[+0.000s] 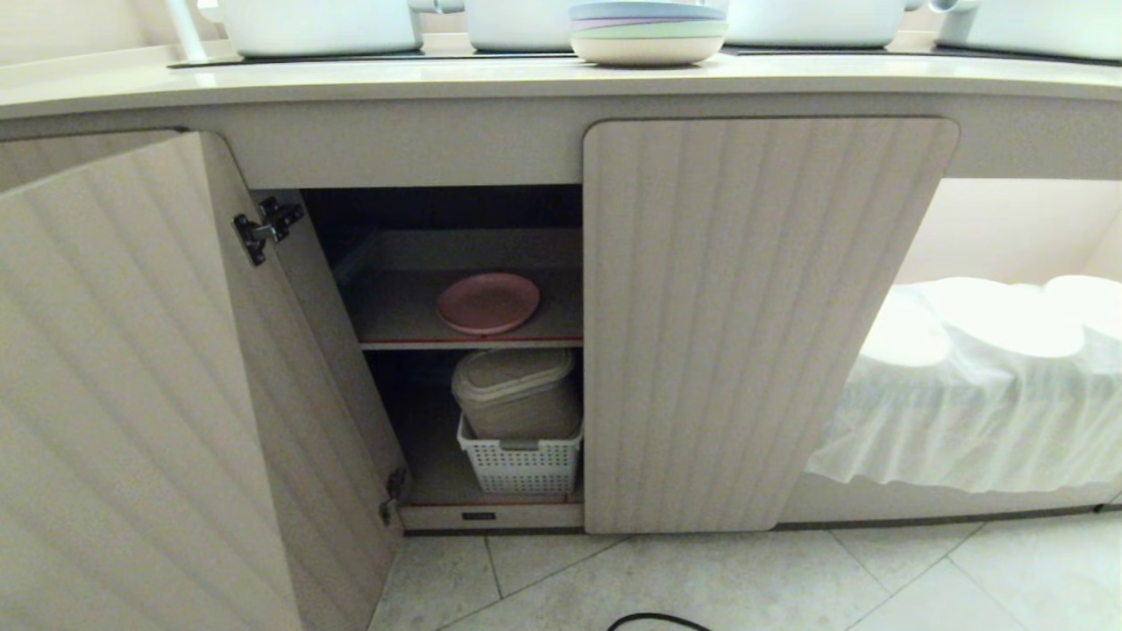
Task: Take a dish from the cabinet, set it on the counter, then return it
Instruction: Take the plate from the cabinet
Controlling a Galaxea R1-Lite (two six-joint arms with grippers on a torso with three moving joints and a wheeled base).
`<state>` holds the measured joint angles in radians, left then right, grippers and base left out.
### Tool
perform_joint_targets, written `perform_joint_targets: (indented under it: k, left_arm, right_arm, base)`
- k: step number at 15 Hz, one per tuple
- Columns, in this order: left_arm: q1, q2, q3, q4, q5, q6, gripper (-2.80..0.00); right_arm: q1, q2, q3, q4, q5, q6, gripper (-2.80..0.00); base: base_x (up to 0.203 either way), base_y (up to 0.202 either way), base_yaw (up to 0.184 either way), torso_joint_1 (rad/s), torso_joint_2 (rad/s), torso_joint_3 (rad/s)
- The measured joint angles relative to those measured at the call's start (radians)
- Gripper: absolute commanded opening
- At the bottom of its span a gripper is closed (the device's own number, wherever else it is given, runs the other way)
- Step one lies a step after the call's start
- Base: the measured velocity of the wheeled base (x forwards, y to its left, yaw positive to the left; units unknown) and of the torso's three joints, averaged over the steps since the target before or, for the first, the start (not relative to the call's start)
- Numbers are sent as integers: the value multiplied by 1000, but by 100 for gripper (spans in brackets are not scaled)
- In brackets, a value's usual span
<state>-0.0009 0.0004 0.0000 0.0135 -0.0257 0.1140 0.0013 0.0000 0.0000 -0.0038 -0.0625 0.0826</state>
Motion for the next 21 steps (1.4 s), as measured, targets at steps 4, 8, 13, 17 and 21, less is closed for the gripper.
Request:
perform_joint_targets:
  k: [4, 8, 13, 17, 21]
  left_arm:
    - [0, 0, 0, 0, 0, -1, -280]
    - [0, 0, 0, 0, 0, -1, -280]
    - [-1, 0, 0, 0, 0, -1, -280]
    - [-1, 0, 0, 0, 0, -1, -280]
    - [-1, 0, 0, 0, 1, -1, -280]
  right_arm:
    - [0, 0, 0, 0, 0, 0, -280]
    - [0, 0, 0, 1, 0, 0, -280]
    - [0, 0, 0, 0, 0, 0, -280]
    - [0, 0, 0, 0, 0, 0, -280]
    - [0, 0, 0, 0, 0, 0, -280]
  base:
    - [0, 0, 0, 0, 0, 0]
    - [128, 0, 1, 2, 2, 3]
    - [196, 0, 0, 0, 2, 0]
    - [194, 0, 2, 3, 2, 1]
    - [192, 0, 2, 2, 3, 3]
